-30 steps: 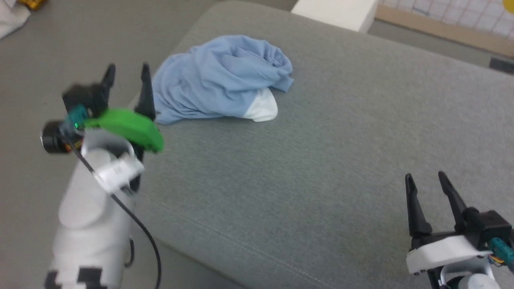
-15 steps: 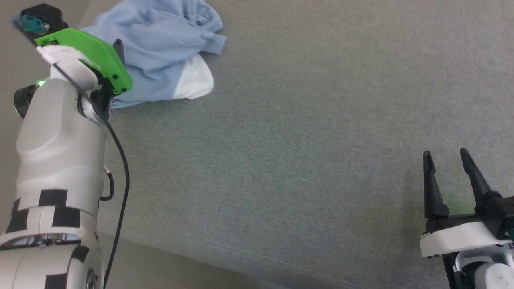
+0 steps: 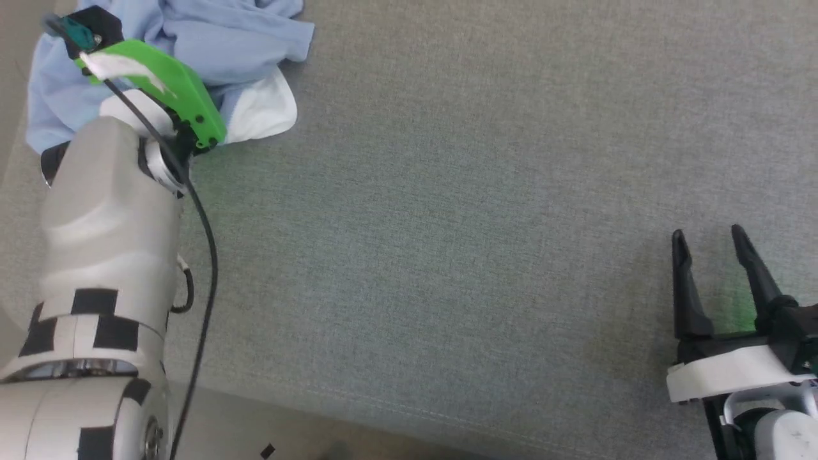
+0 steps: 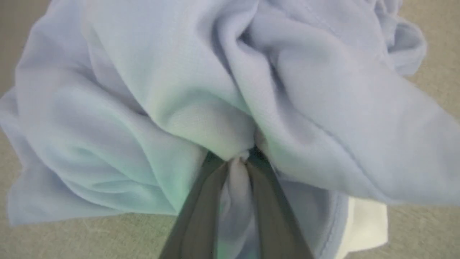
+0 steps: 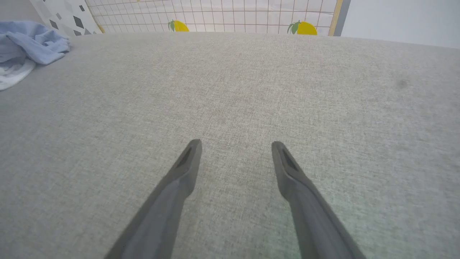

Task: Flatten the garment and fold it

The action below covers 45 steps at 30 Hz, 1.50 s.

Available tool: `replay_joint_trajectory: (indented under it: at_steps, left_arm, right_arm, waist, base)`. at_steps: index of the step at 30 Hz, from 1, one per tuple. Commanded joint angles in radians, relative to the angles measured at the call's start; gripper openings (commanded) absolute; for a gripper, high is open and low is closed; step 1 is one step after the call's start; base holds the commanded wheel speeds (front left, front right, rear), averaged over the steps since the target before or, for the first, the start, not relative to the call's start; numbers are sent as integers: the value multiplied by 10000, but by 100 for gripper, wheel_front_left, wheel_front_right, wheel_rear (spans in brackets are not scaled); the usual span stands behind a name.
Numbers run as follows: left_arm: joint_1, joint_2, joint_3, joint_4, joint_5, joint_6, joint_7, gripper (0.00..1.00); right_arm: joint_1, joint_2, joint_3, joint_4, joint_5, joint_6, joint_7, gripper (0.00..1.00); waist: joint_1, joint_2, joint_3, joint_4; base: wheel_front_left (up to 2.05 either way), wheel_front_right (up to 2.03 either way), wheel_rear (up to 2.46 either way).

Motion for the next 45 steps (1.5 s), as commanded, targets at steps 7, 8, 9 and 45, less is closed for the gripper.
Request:
replay_joint_trajectory:
  at_steps: [7, 8, 9, 45]
  left_arm:
    - [-229, 651, -110, -745, 376, -367, -2230, 0]
    - [-334, 745, -119, -888, 403, -447, -2504, 0]
    - [-439, 865, -168, -1032, 477, -521, -2772, 0]
    - [-347, -358, -4305, -4109, -525, -2066, -1875, 0]
  right_arm:
    - [-189, -6, 305, 702, 430, -15, -335, 100]
    - [-187, -6, 335, 798, 488, -15, -385, 100]
    - [-178, -6, 374, 927, 563, -15, -457, 100]
    - [411, -6, 599, 2710, 2048, -15, -1210, 100]
  waist:
    - [-2, 0, -1152, -19]
    - [-2, 0, -1276, -32]
    - [-2, 0, -1451, -55]
    - [-2, 0, -4385, -3317]
  base:
    - [0, 0, 0]
    - [0, 0, 0]
    - [0, 0, 0]
    - [0, 0, 0]
